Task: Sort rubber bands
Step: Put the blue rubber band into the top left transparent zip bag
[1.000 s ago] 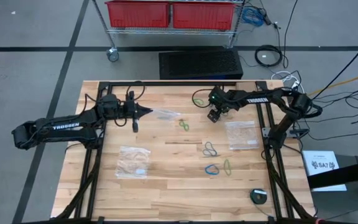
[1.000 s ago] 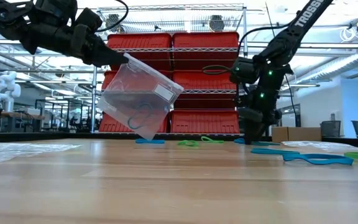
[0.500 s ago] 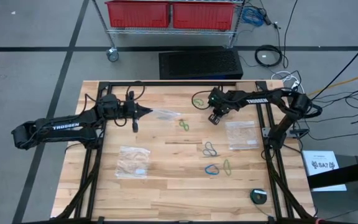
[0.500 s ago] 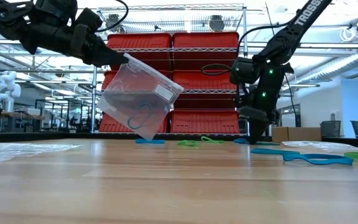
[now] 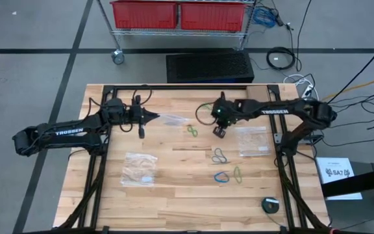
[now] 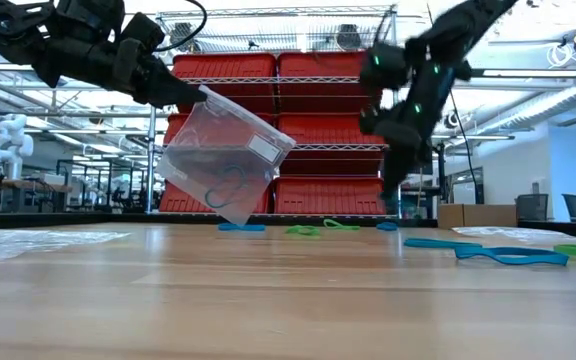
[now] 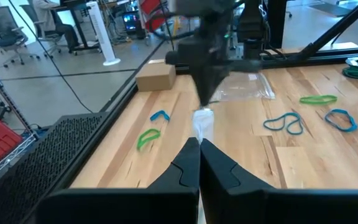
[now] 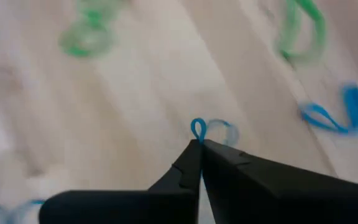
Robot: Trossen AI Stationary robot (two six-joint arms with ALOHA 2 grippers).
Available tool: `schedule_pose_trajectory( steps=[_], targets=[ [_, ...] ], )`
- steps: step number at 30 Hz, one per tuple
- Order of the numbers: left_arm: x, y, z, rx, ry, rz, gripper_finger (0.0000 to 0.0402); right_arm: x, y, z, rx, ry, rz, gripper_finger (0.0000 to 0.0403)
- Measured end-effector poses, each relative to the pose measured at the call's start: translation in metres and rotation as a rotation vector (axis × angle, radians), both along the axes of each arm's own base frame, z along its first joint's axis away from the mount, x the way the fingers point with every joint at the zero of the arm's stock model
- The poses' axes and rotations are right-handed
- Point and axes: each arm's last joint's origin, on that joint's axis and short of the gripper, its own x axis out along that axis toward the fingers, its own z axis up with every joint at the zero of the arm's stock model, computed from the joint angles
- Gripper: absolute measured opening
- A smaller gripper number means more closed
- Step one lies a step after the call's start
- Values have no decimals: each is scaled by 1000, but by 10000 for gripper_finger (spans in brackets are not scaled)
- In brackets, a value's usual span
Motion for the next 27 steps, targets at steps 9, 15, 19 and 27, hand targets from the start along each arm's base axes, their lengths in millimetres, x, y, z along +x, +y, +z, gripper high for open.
schedule_pose_trajectory(
  steps=[9, 15, 19, 27],
  targets=[
    [0, 0, 0, 0, 0, 1, 0, 50, 41, 82, -208, -248, 167, 0],
    [0, 0, 0, 0, 0, 1, 0, 66, 51, 128, -323, -376, 252, 0],
    [0, 0, 0, 0, -1, 0, 0, 76, 51, 141, -373, -418, 292, 0],
    [0, -1, 2, -14, -25, -26, 0, 112, 44, 126, -379, -420, 372, 0]
  ],
)
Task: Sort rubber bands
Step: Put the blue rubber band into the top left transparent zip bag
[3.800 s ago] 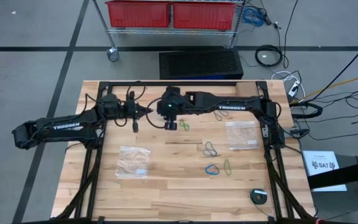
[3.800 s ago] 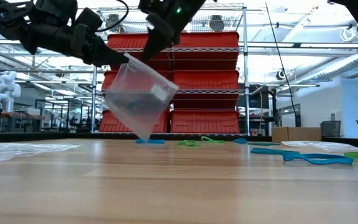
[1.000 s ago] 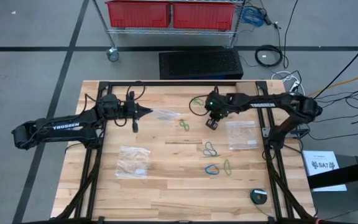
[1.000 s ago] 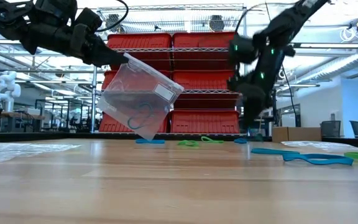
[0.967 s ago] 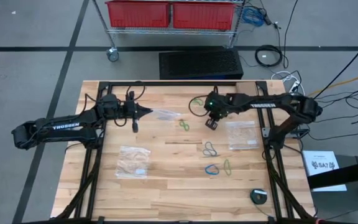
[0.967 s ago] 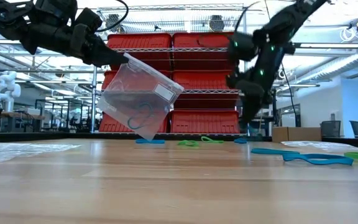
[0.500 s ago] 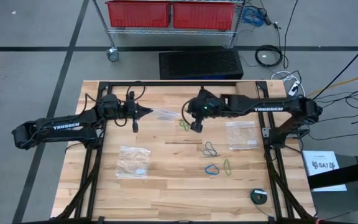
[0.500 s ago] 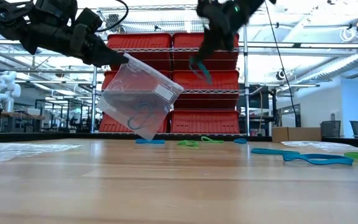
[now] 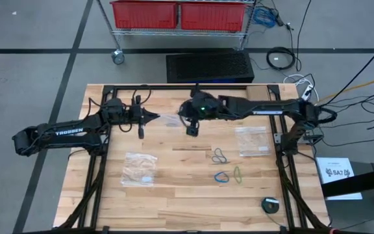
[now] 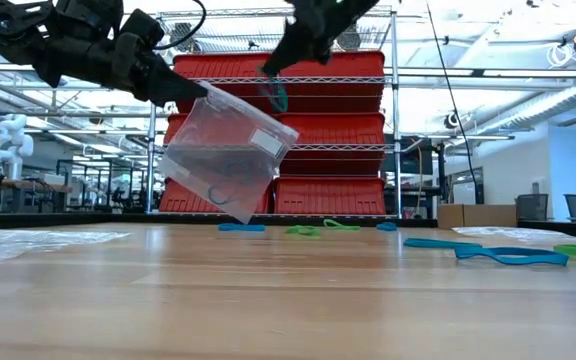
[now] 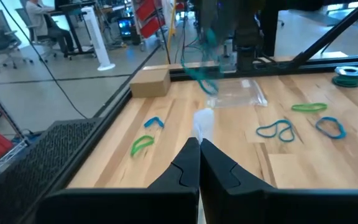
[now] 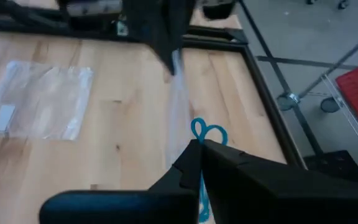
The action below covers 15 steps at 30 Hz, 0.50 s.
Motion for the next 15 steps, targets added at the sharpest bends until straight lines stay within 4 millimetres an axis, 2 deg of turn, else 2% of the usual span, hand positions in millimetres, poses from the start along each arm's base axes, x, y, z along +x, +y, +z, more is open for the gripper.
schedule_pose_trajectory(
  steps=[9, 15],
  targets=[
    [0, 0, 0, -5, -2, -4, 0, 43, -6, -29, -17, 104, 26, 0],
    [0, -1, 0, -9, -4, -22, 0, 61, -11, -32, -13, 140, 61, 0]
  ],
)
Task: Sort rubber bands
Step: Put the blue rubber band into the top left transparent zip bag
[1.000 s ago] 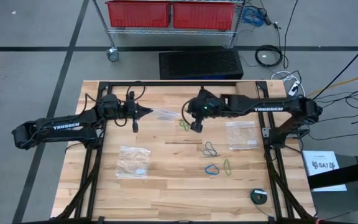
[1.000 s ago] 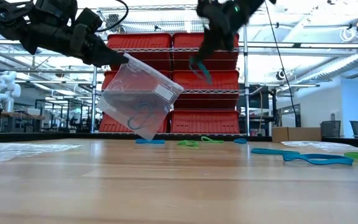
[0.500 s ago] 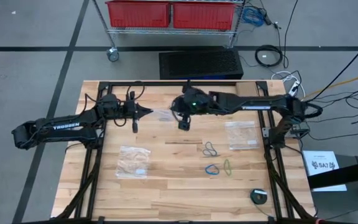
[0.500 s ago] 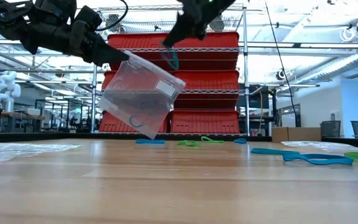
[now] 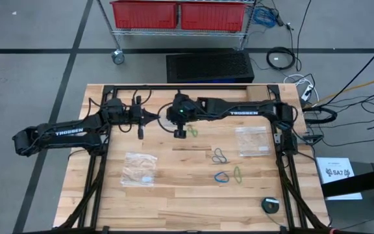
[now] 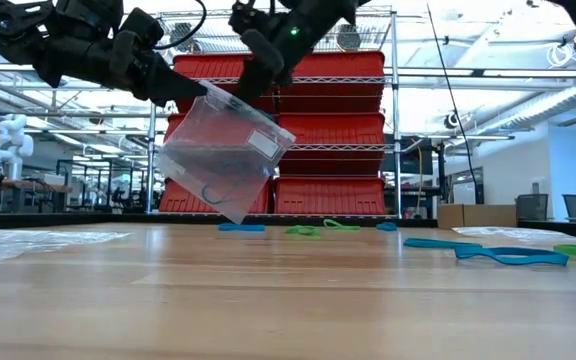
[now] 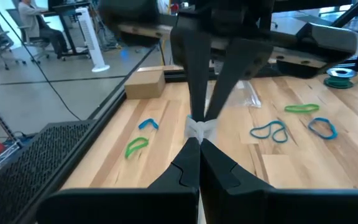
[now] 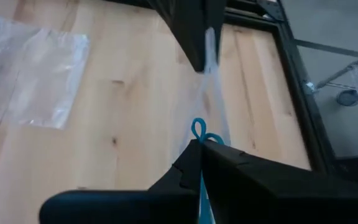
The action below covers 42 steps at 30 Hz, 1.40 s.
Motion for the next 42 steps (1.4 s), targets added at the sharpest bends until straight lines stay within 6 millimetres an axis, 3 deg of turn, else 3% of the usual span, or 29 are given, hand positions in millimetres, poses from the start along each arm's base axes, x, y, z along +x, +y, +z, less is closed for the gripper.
schedule_pose_trajectory(
  steps=[9, 19, 23, 28, 32, 35, 42],
  targets=[
    [0, 0, 0, 1, -3, 0, 0, 10, -3, -4, 54, -12, 31, 11],
    [0, 0, 0, 3, 0, -2, 0, 8, -1, -1, 56, -17, 31, 147],
    [0, 0, 0, 4, 0, -1, 0, 5, 1, 10, 53, -34, 36, 169],
    [0, 0, -1, 6, 14, -1, 0, -8, 7, 23, 76, 100, 39, 142],
    [-1, 0, -3, 16, 36, 10, 0, -28, 20, 21, 106, 318, 54, 71],
    [-1, 1, -3, 18, 37, 28, 0, -44, 28, 11, 140, 470, 41, 13],
    [-1, 1, -4, 17, 42, 37, 0, -82, 43, -21, 219, 618, -41, 2]
  ],
)
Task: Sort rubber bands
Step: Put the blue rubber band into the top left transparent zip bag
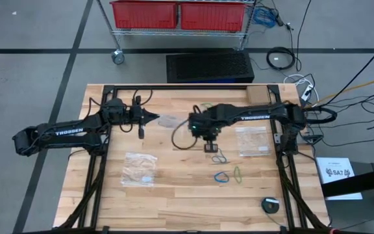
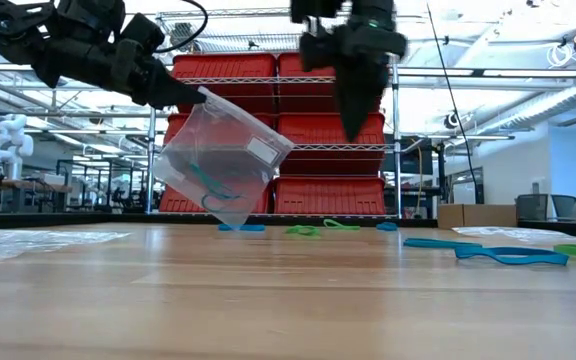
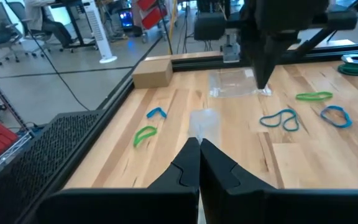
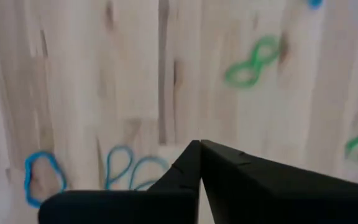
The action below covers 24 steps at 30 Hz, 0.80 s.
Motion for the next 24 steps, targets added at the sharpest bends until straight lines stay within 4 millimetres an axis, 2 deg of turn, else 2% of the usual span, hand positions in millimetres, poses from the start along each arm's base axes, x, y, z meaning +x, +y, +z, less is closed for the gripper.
schedule_pose_trajectory(
  steps=[5, 9, 13, 16, 20, 24],
  targets=[
    [0, 0, 0, 2, 2, 15, 0, -40, 15, -23, 82, -8, -129, 1],
    [0, 1, 0, 2, 2, 19, 0, -71, 40, -46, 123, -9, -242, 0],
    [0, 1, 0, 2, 1, 20, 0, -82, 67, -69, 193, -98, -331, 0],
    [0, 1, 0, 1, 1, 20, 0, -85, 80, -82, 197, -131, -397, 7],
    [0, 1, 0, 1, 1, 20, 0, -91, 89, -91, 171, -88, -431, 52],
    [0, 1, 0, 1, 3, 20, 0, -92, 90, -98, 152, -62, -461, 129]
  ],
)
